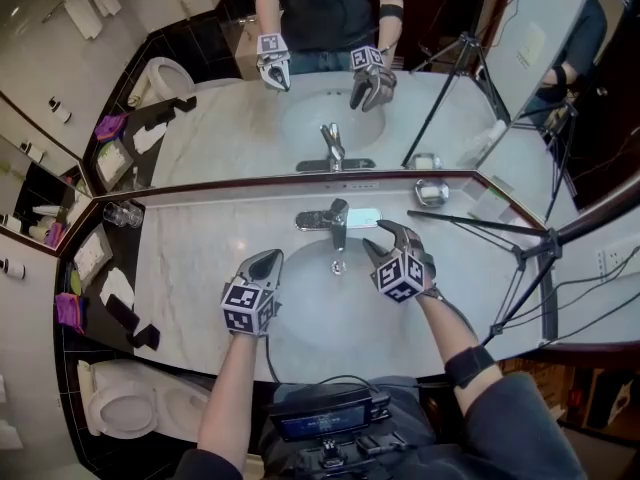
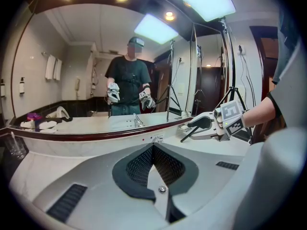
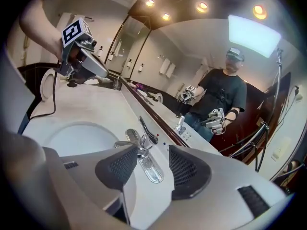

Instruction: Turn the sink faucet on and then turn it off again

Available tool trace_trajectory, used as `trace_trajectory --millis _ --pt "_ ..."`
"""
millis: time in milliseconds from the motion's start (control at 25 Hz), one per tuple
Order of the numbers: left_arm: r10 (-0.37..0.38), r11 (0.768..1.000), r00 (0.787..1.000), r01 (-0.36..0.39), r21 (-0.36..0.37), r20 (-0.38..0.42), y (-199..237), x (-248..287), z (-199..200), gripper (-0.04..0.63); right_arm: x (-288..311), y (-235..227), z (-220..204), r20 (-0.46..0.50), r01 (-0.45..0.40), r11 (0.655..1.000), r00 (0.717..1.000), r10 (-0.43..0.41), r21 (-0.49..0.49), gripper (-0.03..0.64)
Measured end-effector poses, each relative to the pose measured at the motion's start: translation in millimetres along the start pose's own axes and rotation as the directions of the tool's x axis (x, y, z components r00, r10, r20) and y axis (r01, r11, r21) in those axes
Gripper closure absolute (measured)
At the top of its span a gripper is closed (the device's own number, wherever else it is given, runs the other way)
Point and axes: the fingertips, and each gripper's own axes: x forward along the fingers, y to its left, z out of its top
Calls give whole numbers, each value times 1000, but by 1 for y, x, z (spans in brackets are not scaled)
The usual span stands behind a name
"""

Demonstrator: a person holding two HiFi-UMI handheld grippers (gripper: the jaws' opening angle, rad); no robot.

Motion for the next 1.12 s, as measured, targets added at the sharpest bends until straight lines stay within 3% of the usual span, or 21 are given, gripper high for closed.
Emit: trace_trajectory --millis 280,720,920,960,1080,1120 --pt "20 1000 1000 -20 -4 -5 5 -2 -1 594 43 -4 20 -8 -34 989 999 33 -147 334" --pt "49 999 998 -49 -9 -25 14 -8 -8 594 105 25 36 -37 -129 948 992 123 -291 337" --pt "57 998 998 -58 -22 -27 17 -10 -14 594 121 39 38 -63 -180 918 984 168 -354 403" --pt "59 998 998 -60 -24 -29 17 -11 -15 594 123 41 38 -67 -183 911 983 170 -371 449" --pt "63 997 998 -64 -31 -32 17 -12 -19 594 126 37 39 -59 -147 907 989 135 -393 534" --pt "64 997 997 -65 -34 -32 18 -13 -19 594 126 36 40 -56 -139 905 990 127 -402 535"
